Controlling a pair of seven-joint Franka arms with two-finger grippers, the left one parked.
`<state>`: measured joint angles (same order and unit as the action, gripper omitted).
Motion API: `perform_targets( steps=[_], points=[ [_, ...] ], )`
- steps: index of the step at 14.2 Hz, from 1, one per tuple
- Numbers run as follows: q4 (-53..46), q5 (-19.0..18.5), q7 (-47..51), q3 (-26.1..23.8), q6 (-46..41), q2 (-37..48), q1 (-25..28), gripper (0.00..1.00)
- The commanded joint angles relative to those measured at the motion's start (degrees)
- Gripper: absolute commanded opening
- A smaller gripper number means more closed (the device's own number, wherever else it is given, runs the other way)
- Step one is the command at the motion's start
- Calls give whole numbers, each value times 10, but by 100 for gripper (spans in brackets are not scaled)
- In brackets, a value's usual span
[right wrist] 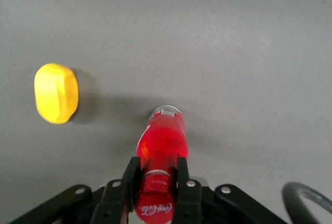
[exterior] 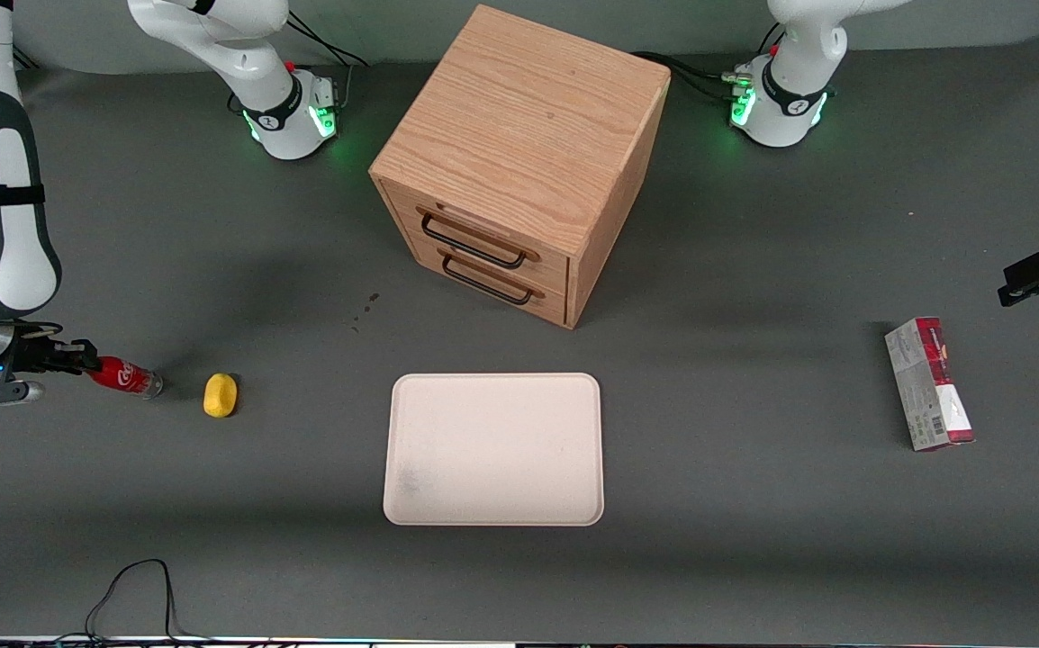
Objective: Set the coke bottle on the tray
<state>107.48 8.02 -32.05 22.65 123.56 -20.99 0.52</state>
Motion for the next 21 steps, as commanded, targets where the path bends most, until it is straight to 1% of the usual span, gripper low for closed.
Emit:
perform_targets(
  steps=[1,4,6,9,12,14,16,17,19,21],
  points=[
    [-57,8,-21,4,-73,5,2,0],
    [-131,0,-21,5,-156,12,3,0],
    [-200,-20,-26,6,-223,17,2,0],
    [-303,-22,-36,10,-326,18,1,0],
    [-408,-42,-42,9,-430,23,0,0],
    [-456,-42,-41,7,-489,24,1,0],
    [-474,-39,-40,2,-502,24,3,0],
    [-475,-38,-36,-7,-502,24,12,0],
    [-492,-39,-23,-16,-495,18,50,0],
    [-521,-39,17,-22,-486,-4,98,0]
  ],
)
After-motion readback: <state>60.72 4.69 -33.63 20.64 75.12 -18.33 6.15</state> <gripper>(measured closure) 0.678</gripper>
